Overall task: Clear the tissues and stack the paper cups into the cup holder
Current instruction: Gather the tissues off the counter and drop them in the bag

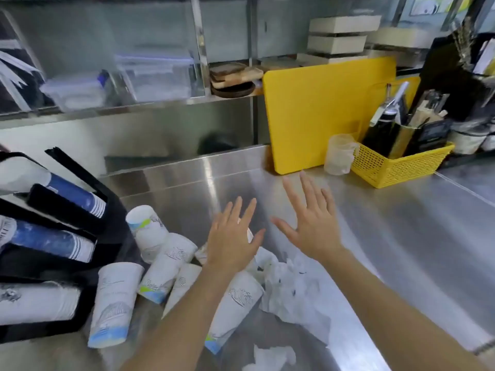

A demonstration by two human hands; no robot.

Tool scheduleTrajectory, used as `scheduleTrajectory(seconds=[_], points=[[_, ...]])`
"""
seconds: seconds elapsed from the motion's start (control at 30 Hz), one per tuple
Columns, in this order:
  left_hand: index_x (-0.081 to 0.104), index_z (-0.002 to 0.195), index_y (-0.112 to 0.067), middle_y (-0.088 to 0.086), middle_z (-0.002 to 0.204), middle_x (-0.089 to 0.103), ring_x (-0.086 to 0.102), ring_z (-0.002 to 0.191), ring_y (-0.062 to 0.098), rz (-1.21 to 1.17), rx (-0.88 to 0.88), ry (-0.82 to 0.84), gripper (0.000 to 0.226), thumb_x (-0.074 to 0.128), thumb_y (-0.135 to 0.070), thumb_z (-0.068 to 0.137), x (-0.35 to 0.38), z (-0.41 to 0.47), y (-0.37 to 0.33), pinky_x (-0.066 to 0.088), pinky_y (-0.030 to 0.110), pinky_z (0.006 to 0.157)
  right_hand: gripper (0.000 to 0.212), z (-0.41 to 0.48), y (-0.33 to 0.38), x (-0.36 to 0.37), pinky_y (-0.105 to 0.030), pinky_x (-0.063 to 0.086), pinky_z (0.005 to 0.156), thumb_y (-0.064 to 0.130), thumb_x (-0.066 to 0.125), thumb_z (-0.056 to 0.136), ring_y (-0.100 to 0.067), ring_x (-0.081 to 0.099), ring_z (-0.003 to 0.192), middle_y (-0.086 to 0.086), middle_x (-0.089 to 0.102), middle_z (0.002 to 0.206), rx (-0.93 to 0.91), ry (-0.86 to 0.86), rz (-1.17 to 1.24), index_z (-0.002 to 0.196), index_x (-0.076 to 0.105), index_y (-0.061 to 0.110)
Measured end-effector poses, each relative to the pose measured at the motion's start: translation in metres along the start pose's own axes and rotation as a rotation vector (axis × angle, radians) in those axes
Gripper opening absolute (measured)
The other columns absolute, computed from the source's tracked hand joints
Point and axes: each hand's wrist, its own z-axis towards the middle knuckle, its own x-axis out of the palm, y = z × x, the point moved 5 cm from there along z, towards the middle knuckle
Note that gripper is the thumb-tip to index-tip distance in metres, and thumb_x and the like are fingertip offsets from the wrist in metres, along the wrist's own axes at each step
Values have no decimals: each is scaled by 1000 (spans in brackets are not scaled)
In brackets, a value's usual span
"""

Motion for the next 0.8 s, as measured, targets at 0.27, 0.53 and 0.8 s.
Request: scheduleTrajectory(seconds=[0.27,0.53,0.8], points=[[20,145,-26,3,155,23,31,137,25,-89,55,555,55,39,-19,94,64,-5,-7,34,43,107,70,-59,-26,56,-48,42,96,64,25,85,-35,51,122,-18,39,146,52,216,49,141,31,23],[38,136,-14,13,140,41,40,129,30,160,116,773,49,46,-6,88,90,13,-11,41,45,100,53,-82,-37,106,-38,31,98,42,45,92,-26,43,124,-8,38,144,93,455,115,137,32,17],[55,105,-8,13,115,56,57,104,31,115,46,675,21,54,-11,84,95,23,-5,44,37,77,16,-71,-46,120,-32,31,81,18,47,92,-27,51,96,-8,57,105,166,519,133,100,58,10]])
